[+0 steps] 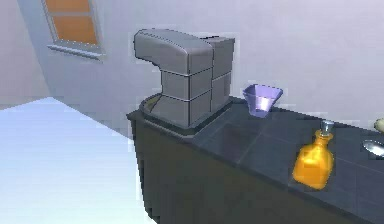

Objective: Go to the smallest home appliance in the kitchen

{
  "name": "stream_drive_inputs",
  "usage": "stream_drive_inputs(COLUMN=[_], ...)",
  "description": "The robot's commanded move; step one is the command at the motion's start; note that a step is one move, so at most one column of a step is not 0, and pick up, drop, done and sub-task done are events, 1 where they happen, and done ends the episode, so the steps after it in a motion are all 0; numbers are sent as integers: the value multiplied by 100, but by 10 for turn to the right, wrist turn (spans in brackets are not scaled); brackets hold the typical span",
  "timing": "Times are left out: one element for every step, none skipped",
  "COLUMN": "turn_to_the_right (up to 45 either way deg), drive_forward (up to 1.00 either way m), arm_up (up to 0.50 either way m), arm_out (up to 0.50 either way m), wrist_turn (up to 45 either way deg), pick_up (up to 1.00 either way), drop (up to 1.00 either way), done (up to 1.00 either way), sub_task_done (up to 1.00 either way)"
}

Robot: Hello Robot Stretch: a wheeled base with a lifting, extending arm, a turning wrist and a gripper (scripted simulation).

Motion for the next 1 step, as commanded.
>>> stream_drive_inputs(turn_to_the_right=[0], drive_forward=[0], arm_up=[0], arm_out=[0], wrist_turn=[0], pick_up=[0], drop=[0], done=[100], sub_task_done=[0])
